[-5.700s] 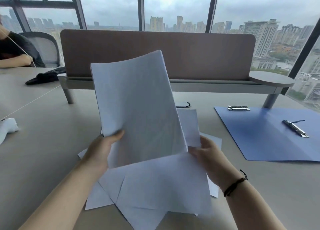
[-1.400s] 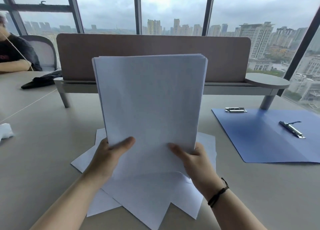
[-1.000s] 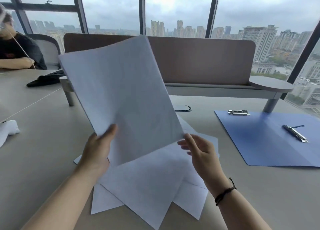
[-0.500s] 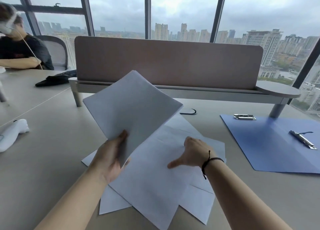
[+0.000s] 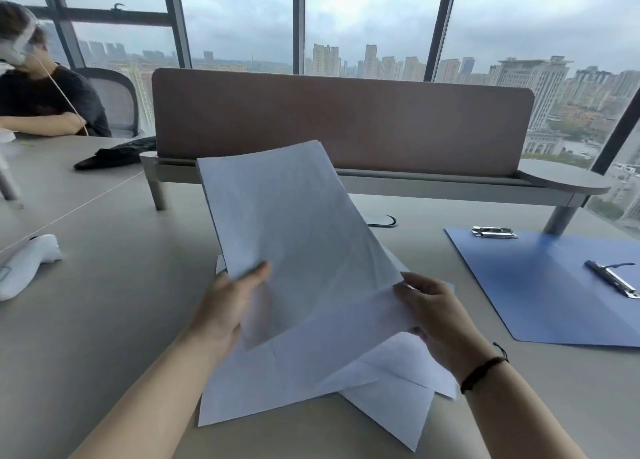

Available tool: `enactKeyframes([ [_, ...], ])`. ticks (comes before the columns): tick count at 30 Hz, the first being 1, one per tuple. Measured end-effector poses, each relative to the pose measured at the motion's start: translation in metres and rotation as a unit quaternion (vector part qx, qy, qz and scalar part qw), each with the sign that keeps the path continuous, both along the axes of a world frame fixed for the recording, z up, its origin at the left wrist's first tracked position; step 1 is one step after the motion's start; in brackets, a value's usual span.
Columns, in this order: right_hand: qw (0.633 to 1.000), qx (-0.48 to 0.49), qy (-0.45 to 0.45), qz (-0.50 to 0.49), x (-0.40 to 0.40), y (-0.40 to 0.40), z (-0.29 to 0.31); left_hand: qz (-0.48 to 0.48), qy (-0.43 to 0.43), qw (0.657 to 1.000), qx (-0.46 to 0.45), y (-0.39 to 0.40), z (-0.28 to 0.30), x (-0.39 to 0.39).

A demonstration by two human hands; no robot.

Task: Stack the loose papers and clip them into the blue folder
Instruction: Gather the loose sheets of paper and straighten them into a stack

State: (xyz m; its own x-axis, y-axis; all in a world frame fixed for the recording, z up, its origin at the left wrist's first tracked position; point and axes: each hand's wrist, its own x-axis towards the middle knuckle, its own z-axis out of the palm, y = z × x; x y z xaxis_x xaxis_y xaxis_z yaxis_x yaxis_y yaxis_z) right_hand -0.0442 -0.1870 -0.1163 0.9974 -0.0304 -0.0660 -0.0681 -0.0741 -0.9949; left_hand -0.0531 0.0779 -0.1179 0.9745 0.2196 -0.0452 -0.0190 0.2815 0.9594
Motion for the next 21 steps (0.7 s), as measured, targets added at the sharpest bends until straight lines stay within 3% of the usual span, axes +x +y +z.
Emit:
enactKeyframes([
  [2,0.987,0.154,0.040,0.029,-0.009,-0.006,0.000,0.007,-0.003,1.000,0.027,-0.001,-0.002,0.000],
  [5,0.968,0.244,0.052,0.042,-0.009,-0.009,-0.002,0.031,-0.009,0.998,0.056,-0.003,-0.004,0.001],
  [11,0.965,0.244,0.044,0.089,-0.013,0.005,0.001,0.022,-0.042,0.997,0.060,-0.007,-0.013,0.007],
  [14,0.966,0.235,0.045,0.096,-0.016,0.007,0.002,0.031,-0.080,0.987,0.135,-0.004,-0.021,0.009],
  [17,0.989,0.133,0.006,0.064,-0.011,0.006,-0.001,0.051,-0.072,0.969,0.232,-0.002,-0.024,0.011],
  [19,0.999,-0.013,-0.041,0.007,0.004,0.002,-0.011,0.069,-0.057,0.968,0.234,0.001,-0.026,0.014],
  [21,0.971,-0.220,-0.082,-0.037,0.023,-0.004,-0.020,0.073,-0.054,0.975,0.203,0.002,-0.024,0.015],
])
